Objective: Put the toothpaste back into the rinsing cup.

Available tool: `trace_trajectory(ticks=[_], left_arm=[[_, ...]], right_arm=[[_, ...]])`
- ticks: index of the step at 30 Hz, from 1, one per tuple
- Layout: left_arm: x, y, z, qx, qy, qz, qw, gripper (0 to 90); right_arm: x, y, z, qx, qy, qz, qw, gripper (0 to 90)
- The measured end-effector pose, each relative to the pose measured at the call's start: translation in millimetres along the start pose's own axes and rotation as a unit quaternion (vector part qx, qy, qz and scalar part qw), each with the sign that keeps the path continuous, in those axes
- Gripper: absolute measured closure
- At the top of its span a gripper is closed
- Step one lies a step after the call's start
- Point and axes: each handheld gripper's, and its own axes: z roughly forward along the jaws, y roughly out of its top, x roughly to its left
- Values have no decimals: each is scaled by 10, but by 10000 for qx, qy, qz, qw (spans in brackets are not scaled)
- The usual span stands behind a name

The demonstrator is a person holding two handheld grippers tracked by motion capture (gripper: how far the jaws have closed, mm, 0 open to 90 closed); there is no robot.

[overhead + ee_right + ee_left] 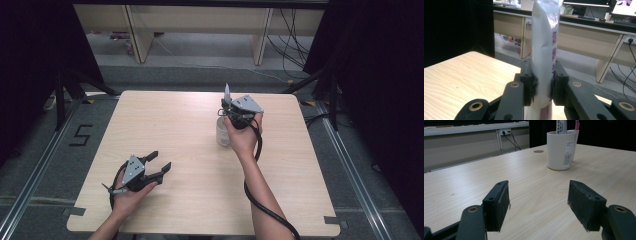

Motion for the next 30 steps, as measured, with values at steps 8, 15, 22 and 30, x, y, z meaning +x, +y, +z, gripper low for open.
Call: trace_trajectory(ticks=[8,15,22,30], left_arm=[[1,0,1,-2,-1,-3,10000,334],[3,0,-1,-9,-2,3,10000,334],[2,0,0,-1,-4,-2,10000,334],[1,0,0,-4,-6,-1,10000,334]], right_arm=[[-2,-58,19,30,-7,67,10000,757],[-5,-97,19,73,-27,97,9999,757],[-36,-147,35,67,-66,23,10000,757],[-24,-205,49,144,-15,65,9999,756]])
